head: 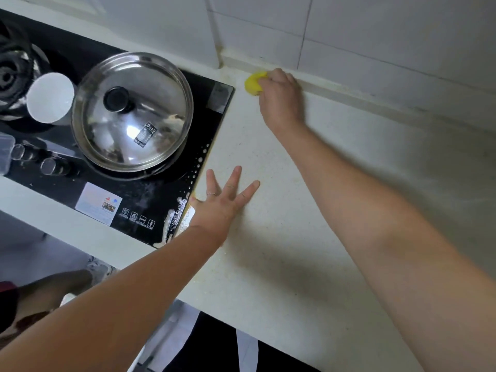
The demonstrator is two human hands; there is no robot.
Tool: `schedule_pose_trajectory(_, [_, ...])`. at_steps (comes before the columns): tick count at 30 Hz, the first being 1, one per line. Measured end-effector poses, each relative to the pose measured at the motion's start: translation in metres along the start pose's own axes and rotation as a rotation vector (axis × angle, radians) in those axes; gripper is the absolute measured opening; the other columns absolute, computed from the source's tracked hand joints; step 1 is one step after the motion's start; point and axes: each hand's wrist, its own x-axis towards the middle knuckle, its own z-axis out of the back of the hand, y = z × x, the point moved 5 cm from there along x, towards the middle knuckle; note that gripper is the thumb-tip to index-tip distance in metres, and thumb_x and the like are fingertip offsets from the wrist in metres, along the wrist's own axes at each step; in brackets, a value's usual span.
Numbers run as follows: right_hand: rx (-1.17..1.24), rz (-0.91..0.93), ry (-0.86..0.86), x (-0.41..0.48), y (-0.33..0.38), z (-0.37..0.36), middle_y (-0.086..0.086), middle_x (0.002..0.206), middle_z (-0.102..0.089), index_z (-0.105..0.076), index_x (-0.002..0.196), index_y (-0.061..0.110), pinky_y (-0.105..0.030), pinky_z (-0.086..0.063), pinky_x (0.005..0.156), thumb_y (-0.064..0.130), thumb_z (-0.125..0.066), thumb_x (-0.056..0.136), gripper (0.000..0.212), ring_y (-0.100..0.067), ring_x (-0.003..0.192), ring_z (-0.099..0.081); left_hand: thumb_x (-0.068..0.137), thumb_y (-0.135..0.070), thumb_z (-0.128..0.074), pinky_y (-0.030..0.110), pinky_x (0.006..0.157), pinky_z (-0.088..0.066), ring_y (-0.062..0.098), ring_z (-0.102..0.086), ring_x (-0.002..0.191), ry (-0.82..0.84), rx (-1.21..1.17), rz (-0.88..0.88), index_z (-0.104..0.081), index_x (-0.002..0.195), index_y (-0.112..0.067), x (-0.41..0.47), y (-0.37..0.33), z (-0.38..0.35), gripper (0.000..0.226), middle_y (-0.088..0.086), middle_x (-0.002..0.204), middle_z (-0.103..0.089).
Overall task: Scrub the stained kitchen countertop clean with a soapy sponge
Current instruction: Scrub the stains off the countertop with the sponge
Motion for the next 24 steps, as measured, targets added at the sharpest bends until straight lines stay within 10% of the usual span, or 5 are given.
schedule_pose_trajectory(7, [-0.161, 0.294, 0.113, 0.035, 0.059, -0.017, -0.008, 0.123, -0.054, -0.06, 0.116, 0.016, -0.033, -0.03, 0.071, 0.019, -0.04, 0.093, 0.03, -0.03, 0.116, -0.047, 0.077, 0.001, -0.086, 0.066, 0.104, -0.047, 0.054, 0.019, 0.151, 0.023, -0.014, 0.019, 0.048, 0.14, -0.048, 0.004, 0.001, -0.003, 0.156, 0.0, 0.15, 0.056])
schedule_pose_trajectory(17, [-0.127, 0.081, 0.014, -0.023, -0.019, 0.011, -0.013, 0.105, -0.054, -0.067, 0.109, 0.017, -0.037, -0.036, 0.063, 0.014, -0.049, 0.092, 0.026, -0.034, 0.097, -0.052, 0.077, 0.003, -0.084, 0.071, 0.104, -0.043, 0.054, 0.022, 0.15, 0.02, -0.07, 0.004, 0.046, 0.141, -0.05, 0.002, 0.002, -0.001, 0.154, -0.003, 0.153, 0.054])
schedule_pose_trajectory(24, [-0.009, 0.212, 0.11, 0.033, 0.073, -0.003, -0.005, 0.106, -0.053, -0.06, 0.108, 0.014, -0.032, -0.033, 0.074, 0.028, -0.047, 0.096, 0.022, -0.024, 0.099, -0.05, 0.078, 0.002, -0.084, 0.071, 0.103, -0.045, 0.055, 0.02, 0.15, 0.004, -0.063, 0.014, 0.047, 0.14, -0.05, 0.005, 0.001, -0.004, 0.154, -0.002, 0.153, 0.054])
